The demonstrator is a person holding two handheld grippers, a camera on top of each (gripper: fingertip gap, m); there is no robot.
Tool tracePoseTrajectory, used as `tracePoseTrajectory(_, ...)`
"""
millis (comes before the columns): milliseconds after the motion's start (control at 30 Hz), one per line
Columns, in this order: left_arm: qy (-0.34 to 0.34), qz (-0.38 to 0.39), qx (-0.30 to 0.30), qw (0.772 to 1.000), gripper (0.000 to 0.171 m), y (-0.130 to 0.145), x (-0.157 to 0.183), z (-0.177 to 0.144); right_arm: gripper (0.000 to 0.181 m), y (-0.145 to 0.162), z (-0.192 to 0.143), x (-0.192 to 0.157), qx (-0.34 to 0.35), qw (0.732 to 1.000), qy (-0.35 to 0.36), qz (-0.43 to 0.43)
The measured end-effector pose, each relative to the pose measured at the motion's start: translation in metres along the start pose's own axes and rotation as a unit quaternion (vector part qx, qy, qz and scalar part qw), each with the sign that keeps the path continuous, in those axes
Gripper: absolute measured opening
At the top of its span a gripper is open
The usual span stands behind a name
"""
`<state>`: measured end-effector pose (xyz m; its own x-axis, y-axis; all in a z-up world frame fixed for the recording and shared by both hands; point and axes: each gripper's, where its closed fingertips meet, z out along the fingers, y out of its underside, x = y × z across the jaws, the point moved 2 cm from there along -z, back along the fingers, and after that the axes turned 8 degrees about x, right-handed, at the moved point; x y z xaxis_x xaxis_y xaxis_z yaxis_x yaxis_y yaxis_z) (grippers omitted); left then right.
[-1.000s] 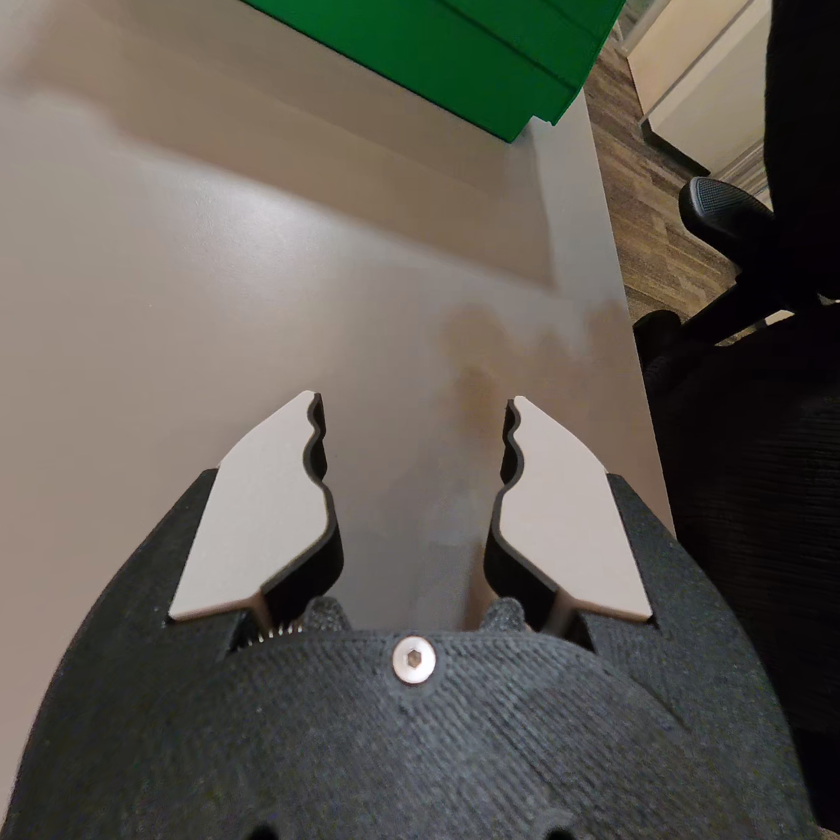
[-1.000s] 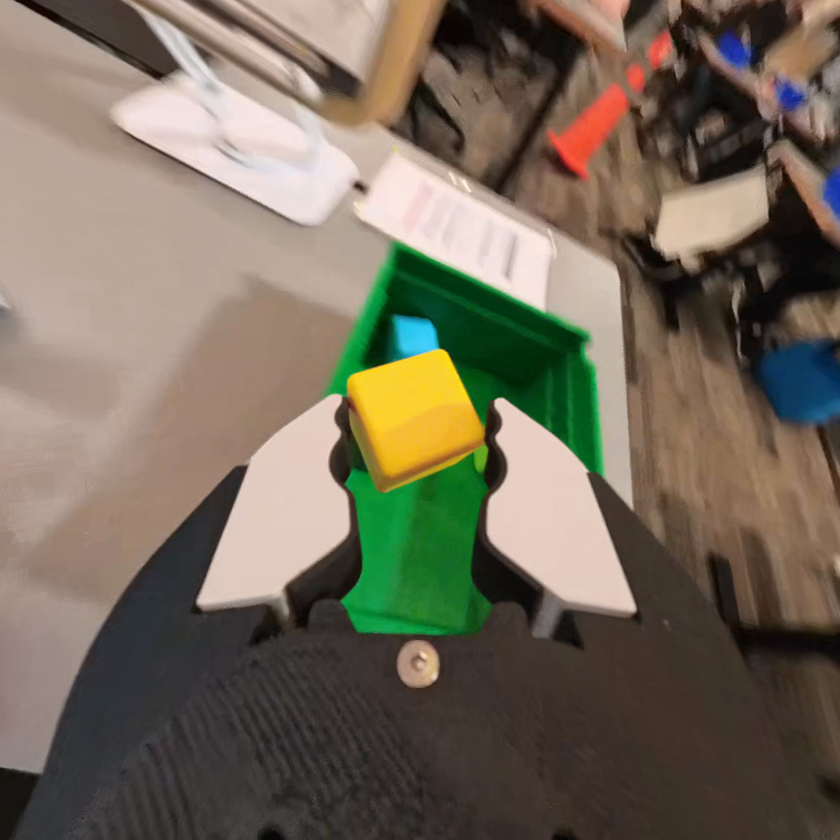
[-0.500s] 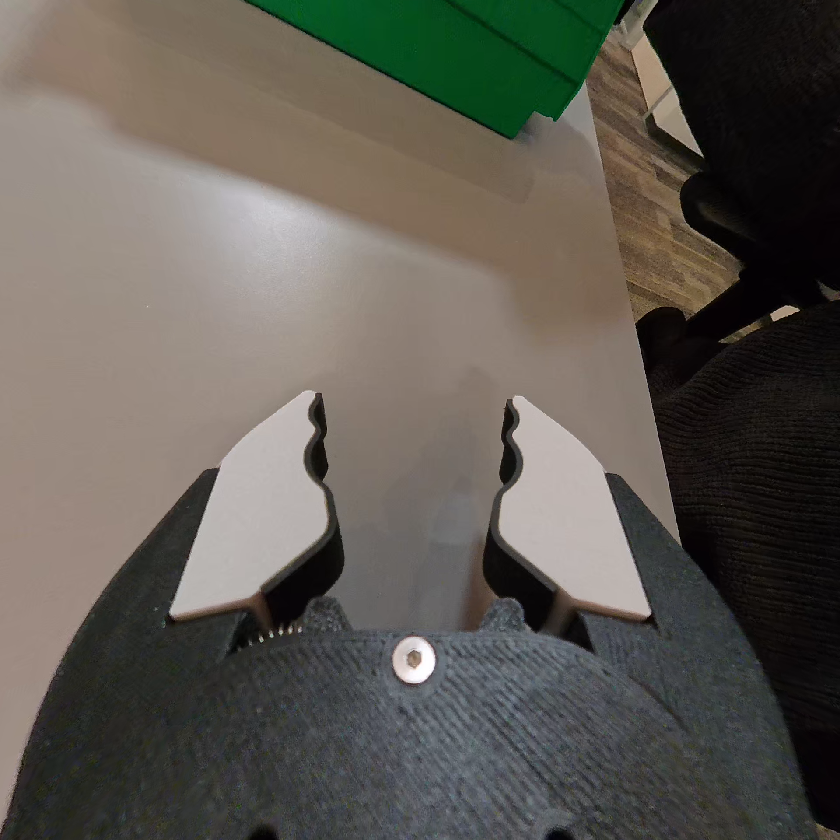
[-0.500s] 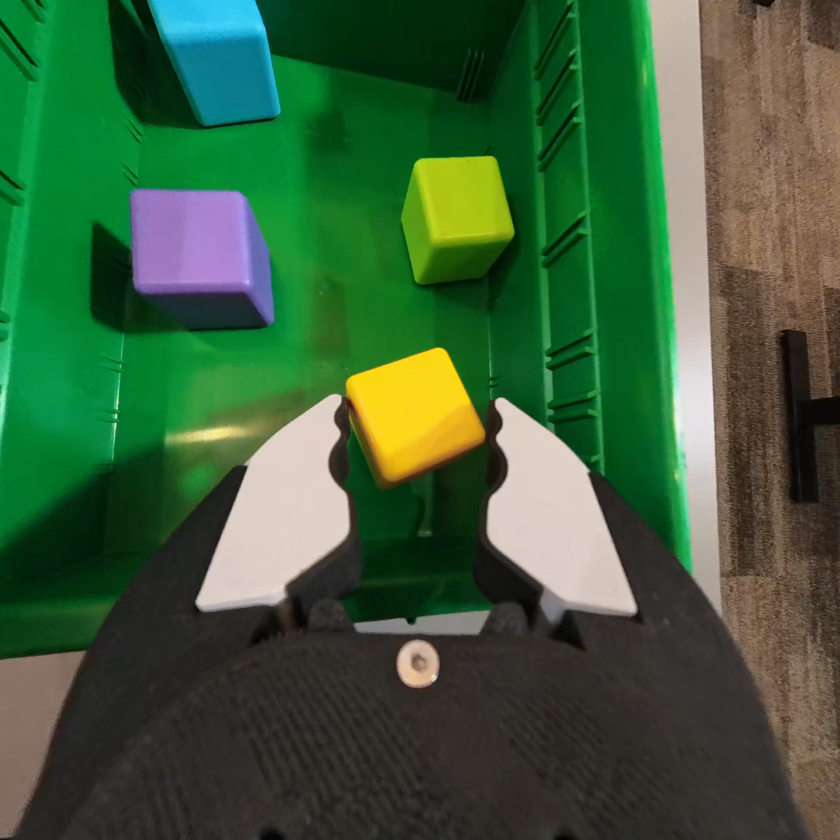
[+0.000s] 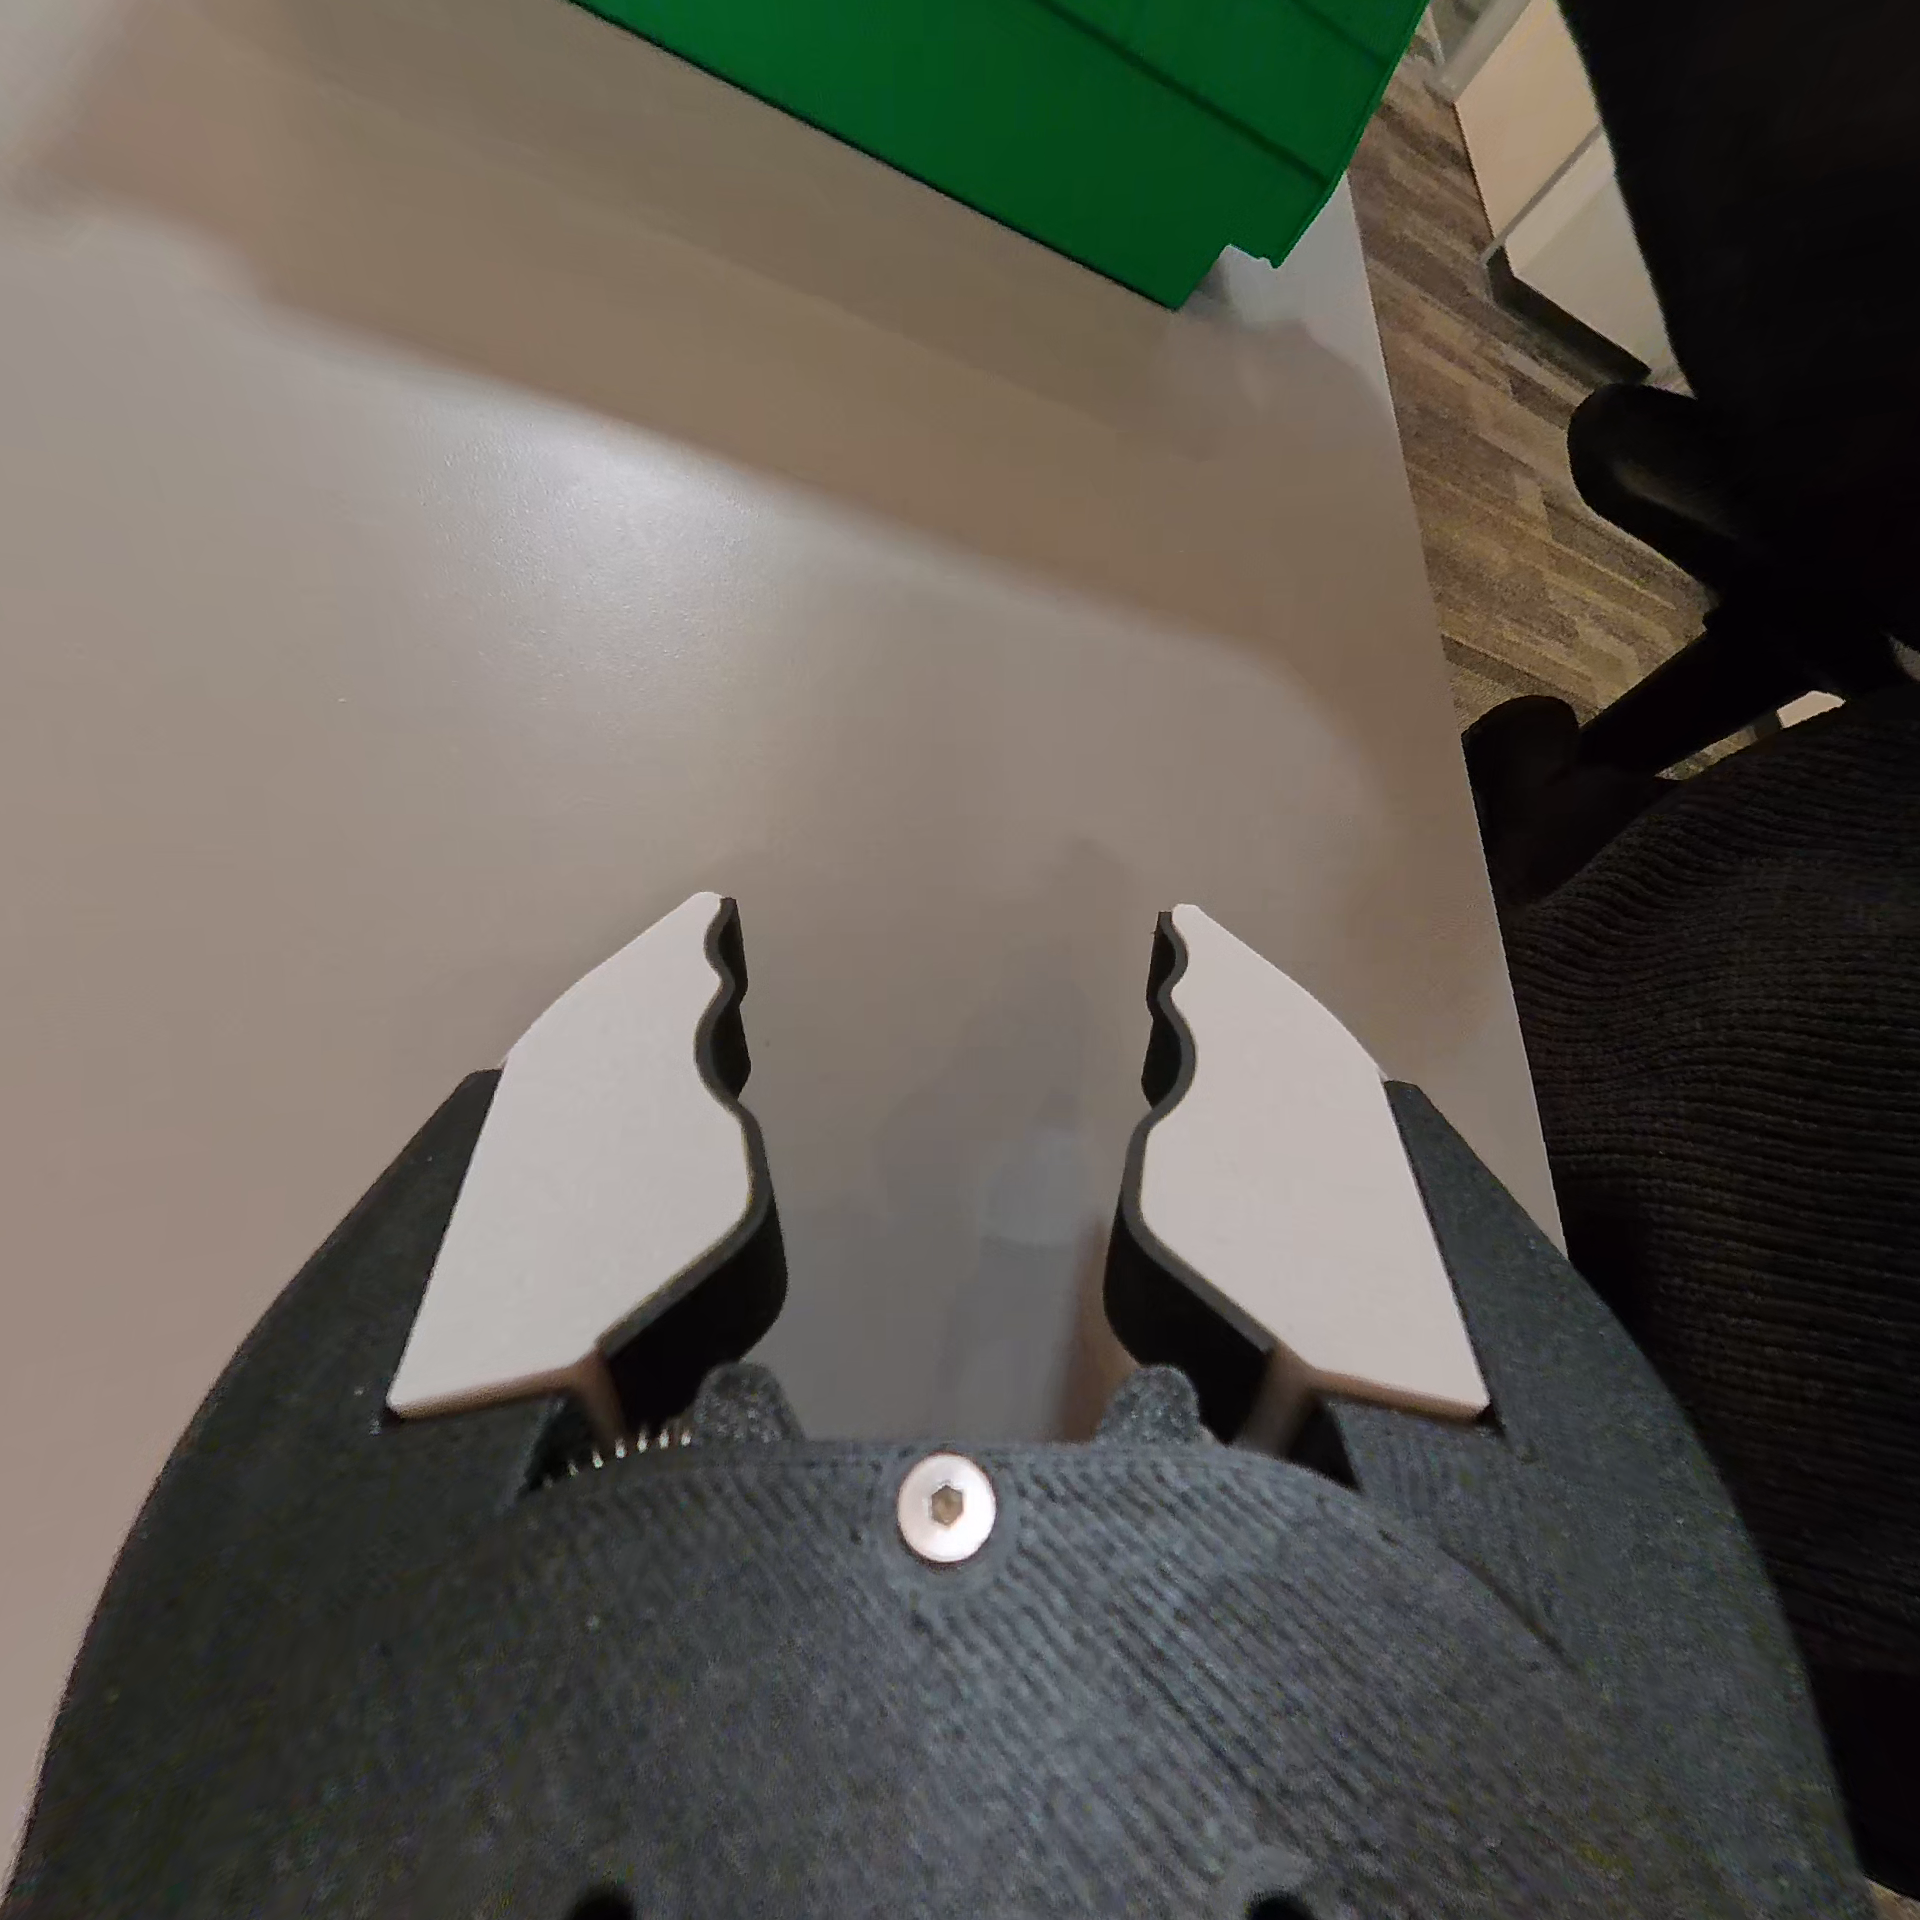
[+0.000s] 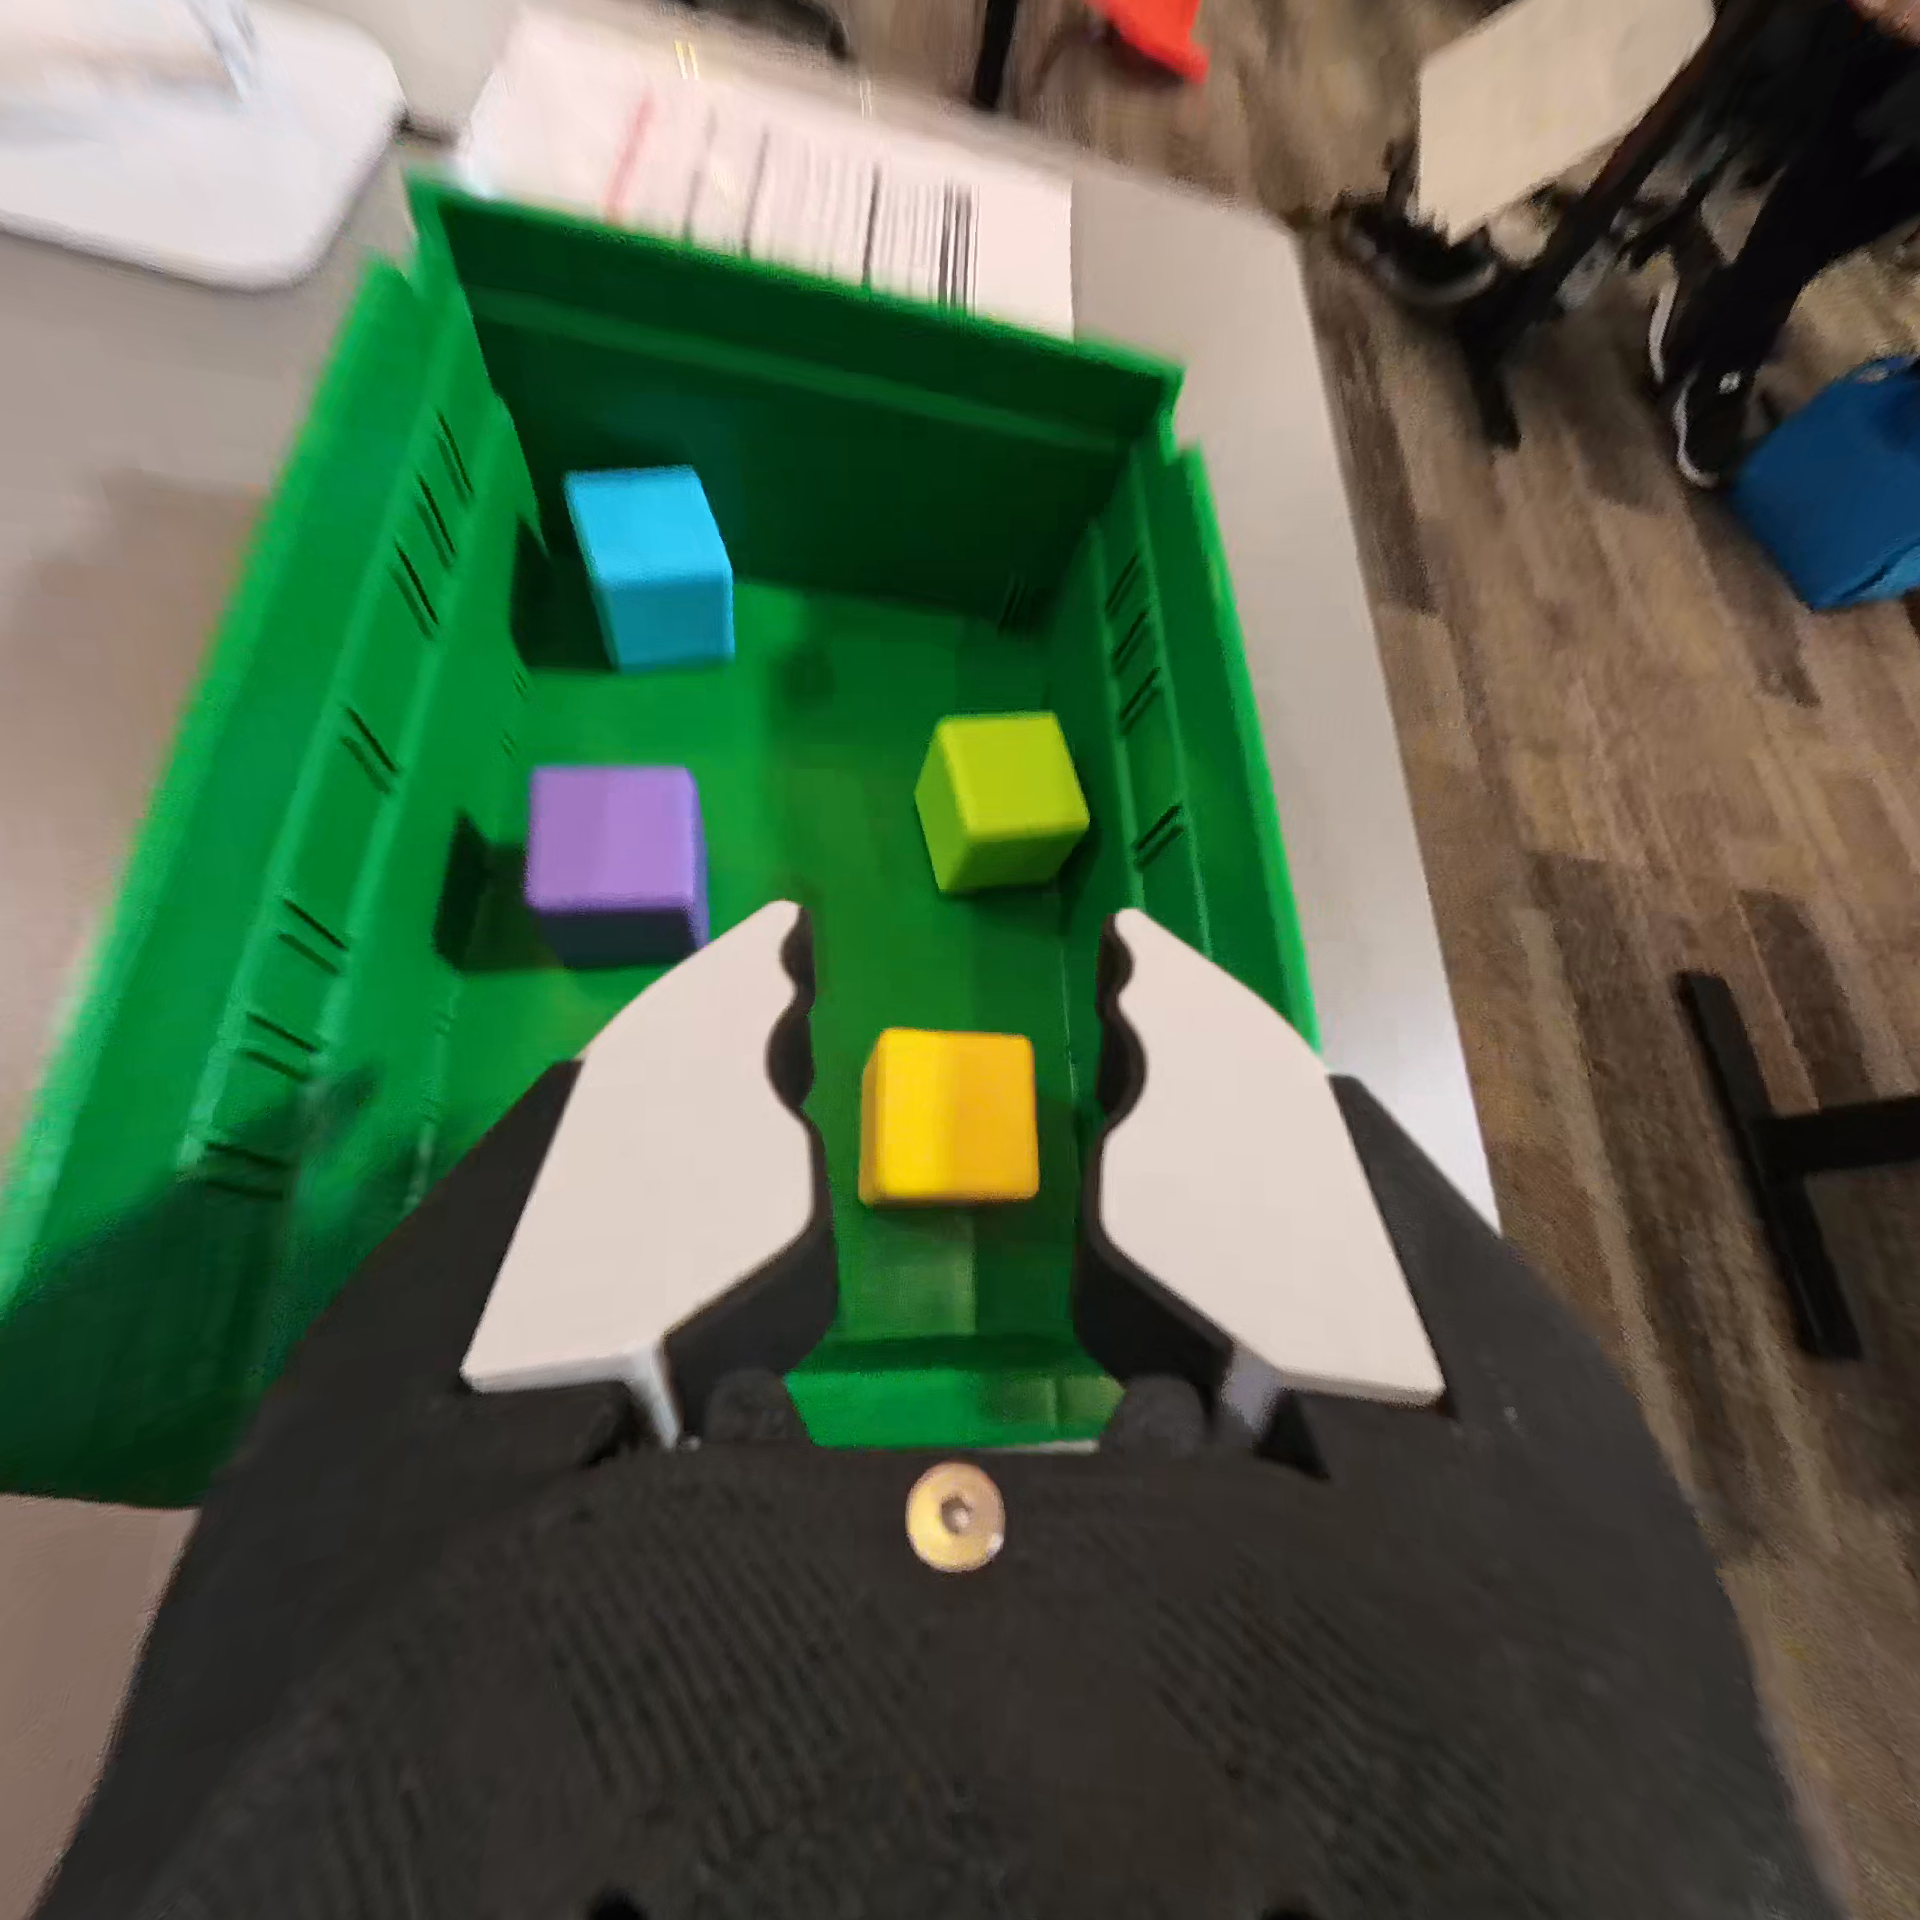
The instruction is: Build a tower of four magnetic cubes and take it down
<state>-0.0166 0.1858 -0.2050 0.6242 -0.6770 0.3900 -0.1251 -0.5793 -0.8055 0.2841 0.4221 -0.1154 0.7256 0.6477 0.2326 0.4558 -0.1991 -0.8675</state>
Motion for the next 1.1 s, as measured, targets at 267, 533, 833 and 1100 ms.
tracePoseTrajectory(267,-0.029,0.022,-0.014,0.999,0.078,0.002,-0.001,0.003,0.049,-0.063,-0.045,0.025,0.228,0.956,-0.041,0.182)
tracePoseTrajectory(533,-0.141,0.108,0.075,0.981,0.069,-0.033,0.009,-0.009,0.052,-0.043,-0.072,0.056,0.228,0.966,0.087,0.085)
tracePoseTrajectory(833,-0.280,0.041,0.132,0.950,0.043,-0.044,0.018,-0.055,0.063,0.001,-0.073,0.074,0.168,0.976,0.045,0.133)
tracePoseTrajectory(1100,-0.388,0.054,0.169,0.904,0.071,-0.020,0.041,-0.098,0.077,-0.021,-0.036,0.081,0.087,0.995,0.037,0.012)
